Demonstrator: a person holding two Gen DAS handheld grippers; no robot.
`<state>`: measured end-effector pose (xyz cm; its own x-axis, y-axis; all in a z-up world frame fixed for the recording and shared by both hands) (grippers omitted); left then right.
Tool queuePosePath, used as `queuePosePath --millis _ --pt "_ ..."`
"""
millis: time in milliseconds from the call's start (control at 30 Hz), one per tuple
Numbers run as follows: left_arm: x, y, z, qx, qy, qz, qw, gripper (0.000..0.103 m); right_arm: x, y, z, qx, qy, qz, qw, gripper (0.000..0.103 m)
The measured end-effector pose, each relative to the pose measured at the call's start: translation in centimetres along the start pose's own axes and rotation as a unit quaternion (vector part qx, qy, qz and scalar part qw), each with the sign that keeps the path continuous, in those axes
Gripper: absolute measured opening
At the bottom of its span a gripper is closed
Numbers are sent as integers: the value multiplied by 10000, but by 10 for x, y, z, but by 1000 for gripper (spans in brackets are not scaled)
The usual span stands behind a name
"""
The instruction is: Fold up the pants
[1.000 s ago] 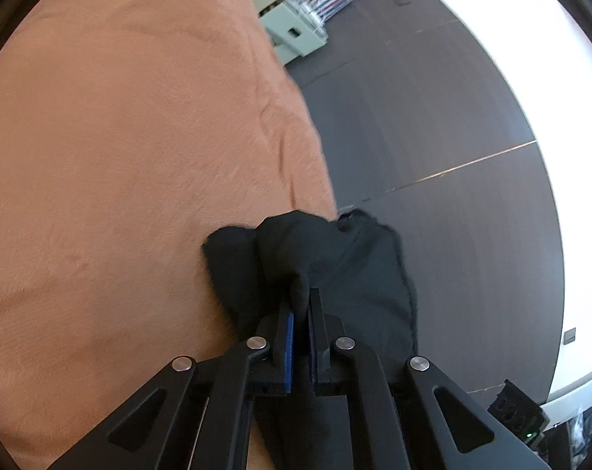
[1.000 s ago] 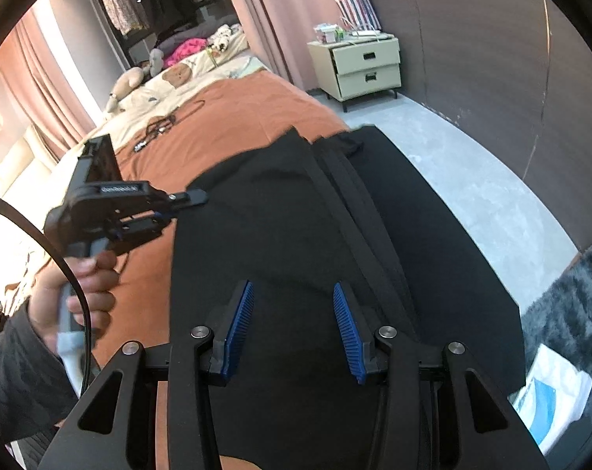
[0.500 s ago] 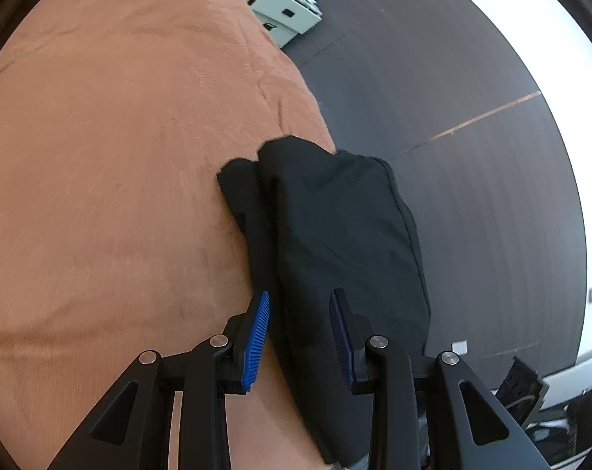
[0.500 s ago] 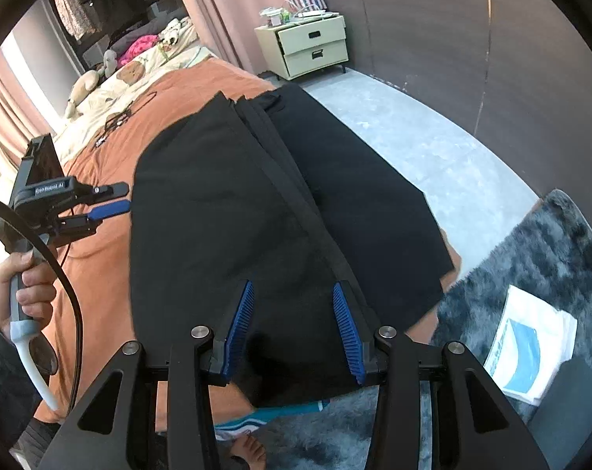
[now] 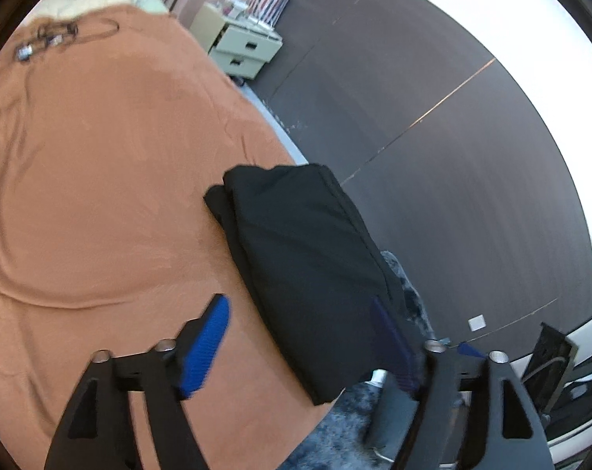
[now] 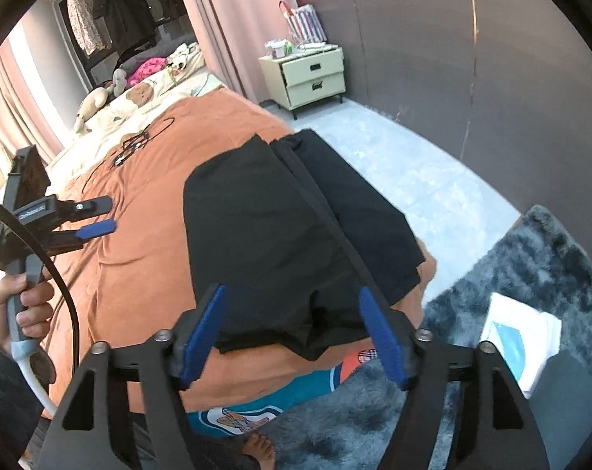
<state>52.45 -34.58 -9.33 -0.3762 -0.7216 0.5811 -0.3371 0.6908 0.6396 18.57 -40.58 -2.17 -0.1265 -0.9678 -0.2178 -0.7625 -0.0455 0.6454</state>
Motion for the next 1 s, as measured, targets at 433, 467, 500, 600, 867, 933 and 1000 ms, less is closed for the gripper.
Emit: queuePosePath --millis 433,467,500,600,867,933,1000 --pt "21 87 23 538 -676 -343 9957 103 -42 41 30 463 122 29 9988 103" --pt "22 96 27 566 -704 -341 9953 103 -45 44 33 488 115 21 9987 103" --pt "23 103 30 592 -719 -348 9950 103 -48 46 35 512 121 18 9986 103" --pt "27 124 38 702 -802 -371 9936 103 -58 53 41 591 154 4 9981 103" --pt "32 179 68 981 -1031 -515 9885 103 -81 77 66 738 281 -111 9968 103" --pt "33 190 74 1045 -1073 -555 9872 103 -84 84 74 773 322 -126 9964 103" --pt "33 202 81 1120 -1109 -600 9857 103 -88 91 83 801 357 -162 9960 103"
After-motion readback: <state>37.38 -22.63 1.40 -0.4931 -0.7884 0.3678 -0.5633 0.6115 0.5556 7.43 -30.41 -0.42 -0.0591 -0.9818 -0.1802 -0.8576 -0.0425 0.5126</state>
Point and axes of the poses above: each gripper's, at about its wrist camera, not at the fingertips, and y roughly against the way its jaws point, x to its right, z to its underside, the point moved 10 cm from there along -y, roughly the way its jaws point
